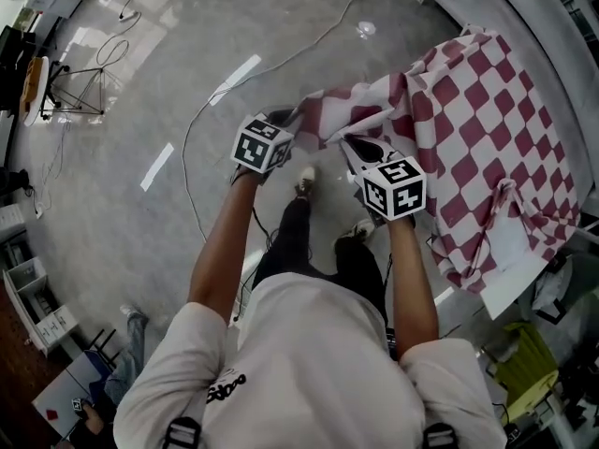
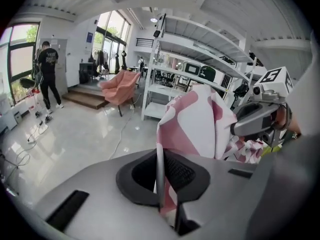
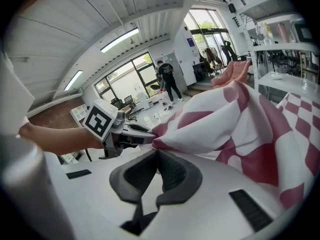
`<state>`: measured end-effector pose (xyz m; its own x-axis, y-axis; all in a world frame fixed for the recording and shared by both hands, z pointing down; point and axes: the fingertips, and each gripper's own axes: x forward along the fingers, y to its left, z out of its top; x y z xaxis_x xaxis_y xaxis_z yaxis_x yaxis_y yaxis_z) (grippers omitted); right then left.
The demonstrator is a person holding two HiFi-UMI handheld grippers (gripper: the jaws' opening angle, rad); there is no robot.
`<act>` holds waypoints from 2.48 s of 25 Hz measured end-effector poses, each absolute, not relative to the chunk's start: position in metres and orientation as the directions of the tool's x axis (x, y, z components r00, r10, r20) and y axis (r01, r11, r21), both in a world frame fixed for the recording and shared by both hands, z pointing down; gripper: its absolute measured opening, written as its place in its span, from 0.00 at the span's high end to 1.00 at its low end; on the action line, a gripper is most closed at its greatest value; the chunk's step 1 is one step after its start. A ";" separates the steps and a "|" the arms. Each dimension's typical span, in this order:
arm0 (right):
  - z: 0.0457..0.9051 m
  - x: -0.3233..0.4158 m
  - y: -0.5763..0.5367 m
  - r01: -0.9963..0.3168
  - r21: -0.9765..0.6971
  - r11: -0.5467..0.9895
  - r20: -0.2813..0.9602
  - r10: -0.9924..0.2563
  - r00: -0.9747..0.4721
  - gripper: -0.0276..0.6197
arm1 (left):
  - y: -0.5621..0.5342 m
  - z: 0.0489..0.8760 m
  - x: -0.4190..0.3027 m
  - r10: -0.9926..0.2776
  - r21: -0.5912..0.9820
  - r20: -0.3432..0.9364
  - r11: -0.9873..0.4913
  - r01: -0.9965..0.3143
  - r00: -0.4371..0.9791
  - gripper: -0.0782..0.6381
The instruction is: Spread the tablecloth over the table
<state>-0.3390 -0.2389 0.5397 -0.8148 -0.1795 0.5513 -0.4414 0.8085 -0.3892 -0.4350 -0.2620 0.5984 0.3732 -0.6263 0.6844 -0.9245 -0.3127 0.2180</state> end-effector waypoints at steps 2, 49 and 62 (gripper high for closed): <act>0.551 -0.353 -0.235 -0.431 -0.411 0.803 0.554 -0.155 -0.818 0.91 | -0.260 0.612 -0.447 -0.614 0.222 0.698 -0.305 -0.926 0.369 0.84; 0.532 -0.089 -0.323 -0.969 -0.125 0.213 0.529 -0.812 -0.247 0.87 | -0.388 0.601 -0.224 -0.206 0.297 0.596 -0.841 -0.452 0.776 0.84; 0.463 0.073 -0.237 -0.998 -0.018 -0.068 0.504 -0.862 0.050 0.92 | -0.321 0.506 -0.066 -0.147 0.203 0.472 -0.941 -0.269 0.869 0.85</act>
